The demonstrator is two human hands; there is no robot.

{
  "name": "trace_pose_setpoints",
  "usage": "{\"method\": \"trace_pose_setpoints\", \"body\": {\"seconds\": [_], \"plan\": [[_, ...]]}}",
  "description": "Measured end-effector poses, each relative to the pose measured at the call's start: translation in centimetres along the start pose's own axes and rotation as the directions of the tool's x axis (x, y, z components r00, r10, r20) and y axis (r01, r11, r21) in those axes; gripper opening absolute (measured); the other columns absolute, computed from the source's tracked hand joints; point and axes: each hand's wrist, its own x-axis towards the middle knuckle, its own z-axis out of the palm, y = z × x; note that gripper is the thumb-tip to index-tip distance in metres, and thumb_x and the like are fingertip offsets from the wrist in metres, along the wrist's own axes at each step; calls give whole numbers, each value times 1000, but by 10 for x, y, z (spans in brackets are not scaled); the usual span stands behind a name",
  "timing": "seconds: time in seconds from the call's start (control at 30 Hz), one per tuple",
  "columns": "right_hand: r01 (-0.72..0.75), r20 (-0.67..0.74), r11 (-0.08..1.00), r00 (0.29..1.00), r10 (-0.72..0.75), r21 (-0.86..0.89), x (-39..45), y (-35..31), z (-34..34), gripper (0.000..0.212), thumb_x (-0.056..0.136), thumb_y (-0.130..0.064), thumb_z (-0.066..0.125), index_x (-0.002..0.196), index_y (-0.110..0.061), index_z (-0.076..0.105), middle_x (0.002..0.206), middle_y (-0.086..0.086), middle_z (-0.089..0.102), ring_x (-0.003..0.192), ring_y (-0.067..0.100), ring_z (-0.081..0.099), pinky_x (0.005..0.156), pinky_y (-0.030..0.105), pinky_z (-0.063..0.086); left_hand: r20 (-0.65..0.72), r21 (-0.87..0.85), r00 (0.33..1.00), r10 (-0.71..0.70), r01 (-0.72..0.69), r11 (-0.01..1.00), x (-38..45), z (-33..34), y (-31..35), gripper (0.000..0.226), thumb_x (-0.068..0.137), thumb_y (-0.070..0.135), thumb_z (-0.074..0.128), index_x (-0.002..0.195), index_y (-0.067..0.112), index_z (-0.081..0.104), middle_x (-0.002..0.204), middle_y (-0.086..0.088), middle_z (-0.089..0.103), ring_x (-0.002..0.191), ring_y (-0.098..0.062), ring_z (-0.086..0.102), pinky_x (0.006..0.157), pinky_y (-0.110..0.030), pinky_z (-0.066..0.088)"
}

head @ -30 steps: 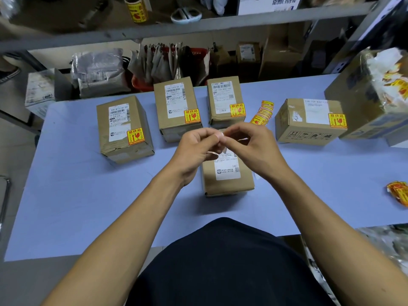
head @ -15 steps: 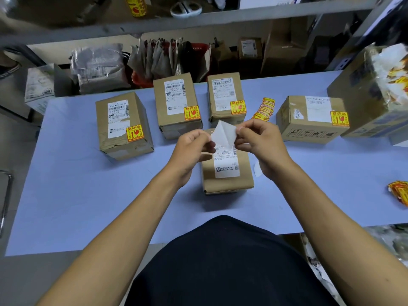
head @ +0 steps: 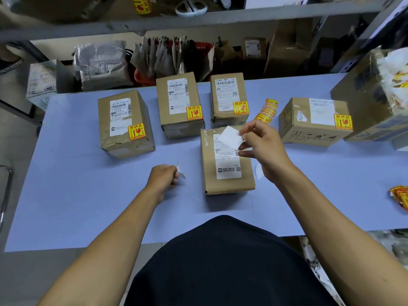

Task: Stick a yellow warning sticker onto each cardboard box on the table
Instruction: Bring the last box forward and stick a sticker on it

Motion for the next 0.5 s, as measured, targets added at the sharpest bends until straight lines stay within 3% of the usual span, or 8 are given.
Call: {"method": "trace_pose_setpoints", "body": {"seconds": [0.07, 0.13, 0.27, 0.33, 0.4, 0.5], "plan": [[-22, 29, 1000, 999, 21, 14, -1, 0, 2, 25, 93, 4, 47, 82, -13, 62, 85, 3, 62, 61, 12, 60, 65, 33, 56, 18, 77, 998, -56, 55, 995, 7, 3, -18, 26, 88, 5, 51, 63, 7, 55, 57, -6, 61, 55, -22, 46, 54, -28, 40], [-33, 46, 999, 998, 32, 17, -1, -1, 4, 23, 93, 2, 48, 83, -12, 63, 83, 1, 60, 62, 13, 59, 65, 32, 57, 48, 177, 997, -66, 57, 983, 8, 6, -27, 23, 88, 7, 54, 65, 5, 56, 62, -7, 70, 55, -23, 48, 54, -27, 41], [-33, 61, 999, 998, 32, 18, -1, -1, 5, 20, 94, 1, 50, 86, -10, 64, 80, 0, 60, 64, 12, 59, 66, 32, 57, 43, 520, 987, 155, -155, 840, 5, 12, -20, 25, 87, 12, 58, 69, -2, 68, 74, -17, 70, 70, -29, 65, 62, -28, 45], [-35, 59, 999, 998, 34, 15, 0, 0, 5, 20, 94, 0, 51, 85, -11, 65, 79, 0, 61, 64, 12, 59, 68, 33, 57, 53, 585, 959, 278, -255, 770, 1, 13, -7, 21, 87, 10, 58, 76, 2, 75, 82, -12, 74, 79, -26, 67, 63, -25, 44], [-31, 58, 1000, 998, 31, 5, 1, 2, 6, 21, 93, 0, 52, 84, -12, 66, 78, -2, 62, 64, 10, 58, 69, 33, 57, 20, 577, 898, 440, -369, 728, -8, 15, 9, 18, 89, 12, 59, 86, 7, 76, 89, -7, 73, 85, -22, 65, 68, -24, 41], [-32, 53, 998, 998, 35, -45, 2, 6, 7, 19, 92, -1, 53, 84, -11, 67, 79, -1, 62, 68, 9, 56, 71, 30, 55, -19, 466, 747, 665, -582, 667, -32, 23, 39, 15, 94, 21, 59, 92, 14, 72, 91, 1, 63, 81, -14, 58, 69, -24, 40]]}}
